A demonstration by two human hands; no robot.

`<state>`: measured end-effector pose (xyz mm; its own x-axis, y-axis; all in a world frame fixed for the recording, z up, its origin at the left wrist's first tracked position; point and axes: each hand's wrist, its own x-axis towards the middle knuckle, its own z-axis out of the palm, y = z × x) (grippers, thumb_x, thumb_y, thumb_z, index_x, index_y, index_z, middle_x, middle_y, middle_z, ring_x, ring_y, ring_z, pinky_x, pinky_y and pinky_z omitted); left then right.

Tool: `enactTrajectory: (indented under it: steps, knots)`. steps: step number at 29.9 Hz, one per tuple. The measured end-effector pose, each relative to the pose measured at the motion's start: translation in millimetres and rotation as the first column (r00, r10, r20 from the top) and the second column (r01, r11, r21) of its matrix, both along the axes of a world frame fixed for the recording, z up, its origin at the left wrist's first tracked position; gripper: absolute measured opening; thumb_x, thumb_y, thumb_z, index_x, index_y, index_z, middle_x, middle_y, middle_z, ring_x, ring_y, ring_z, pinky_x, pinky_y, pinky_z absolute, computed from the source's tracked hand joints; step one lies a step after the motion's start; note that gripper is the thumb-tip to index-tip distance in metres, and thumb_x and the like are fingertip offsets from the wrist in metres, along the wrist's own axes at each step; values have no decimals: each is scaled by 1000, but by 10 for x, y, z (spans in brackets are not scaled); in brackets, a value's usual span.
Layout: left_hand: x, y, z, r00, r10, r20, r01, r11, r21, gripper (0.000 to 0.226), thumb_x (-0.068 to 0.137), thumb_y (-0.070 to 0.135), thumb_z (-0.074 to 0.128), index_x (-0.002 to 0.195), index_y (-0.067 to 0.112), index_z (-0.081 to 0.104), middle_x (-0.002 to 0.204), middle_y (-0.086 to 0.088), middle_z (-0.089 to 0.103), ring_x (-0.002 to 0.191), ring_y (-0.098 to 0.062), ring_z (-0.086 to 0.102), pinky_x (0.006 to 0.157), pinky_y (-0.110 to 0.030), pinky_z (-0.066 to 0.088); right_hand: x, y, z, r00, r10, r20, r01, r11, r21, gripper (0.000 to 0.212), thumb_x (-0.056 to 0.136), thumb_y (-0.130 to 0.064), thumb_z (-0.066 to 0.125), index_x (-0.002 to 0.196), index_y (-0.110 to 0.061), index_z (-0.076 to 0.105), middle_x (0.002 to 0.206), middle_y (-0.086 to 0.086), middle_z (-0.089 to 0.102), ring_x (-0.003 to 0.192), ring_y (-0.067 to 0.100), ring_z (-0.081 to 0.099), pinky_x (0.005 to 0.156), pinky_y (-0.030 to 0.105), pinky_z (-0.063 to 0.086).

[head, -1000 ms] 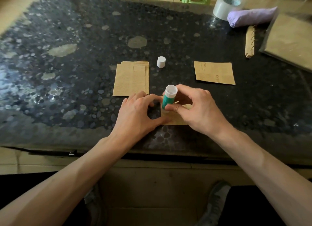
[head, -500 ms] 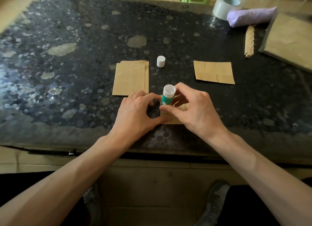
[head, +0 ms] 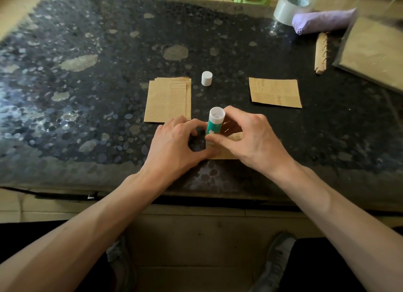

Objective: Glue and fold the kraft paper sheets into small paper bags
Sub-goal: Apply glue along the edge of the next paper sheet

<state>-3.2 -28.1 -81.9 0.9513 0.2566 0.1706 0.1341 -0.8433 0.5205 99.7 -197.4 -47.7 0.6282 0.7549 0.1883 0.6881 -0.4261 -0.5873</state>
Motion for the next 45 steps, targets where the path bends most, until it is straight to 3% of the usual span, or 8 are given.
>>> enactTrajectory:
  steps: [5,11,19,29,37,45]
  knots:
    - [-5,-3,-10,1000,-7,20,7,1000,5,59,78,74,63,123,36,63,93,16,53,90,-7,52,84,-36,48,-14,20,-8,1000,-2,20,2,1000,9,33,93,-40,74,115,-17,66,107,-8,72,99,7,66,87,30,57]
    - [6,4,-18,1000,-9,11,8,1000,23,67,75,78,62,128,37,58,90,17,50,88,-7,50,81,-32,44,-8,29,-24,1000,-13,-6,14,1000,27,29,95,-23,75,121,-15,66,114,-4,73,107,9,67,95,31,56]
    - [5,6,-18,1000,6,-11,-5,999,32,70,74,76,63,131,36,55,94,16,51,93,-7,51,84,-31,41,34,95,-36,999,-50,10,50,999,10,32,95,-30,74,122,-17,66,114,-6,73,107,8,66,93,20,50]
    - [2,-7,-4,1000,17,-17,-16,1000,14,73,72,76,63,132,34,52,95,16,52,96,-9,53,88,-35,44,50,126,-62,997,-68,40,66,997,51,31,94,-34,75,117,-16,66,109,-4,74,101,10,69,90,33,59]
    - [11,1,-32,999,24,-43,-23,1000,21,68,72,75,65,125,34,53,99,17,53,100,-8,53,90,-32,42,66,176,-81,996,-78,39,75,995,58,31,94,-30,76,119,-16,65,112,-3,74,103,8,68,90,20,53]
    - [-1,-6,-18,999,31,-41,-31,1000,0,63,72,73,67,117,33,51,97,17,52,98,-7,52,88,-30,39,90,206,-106,995,-94,24,91,989,114,30,94,-29,77,118,-14,66,110,-4,74,102,7,69,90,23,57]
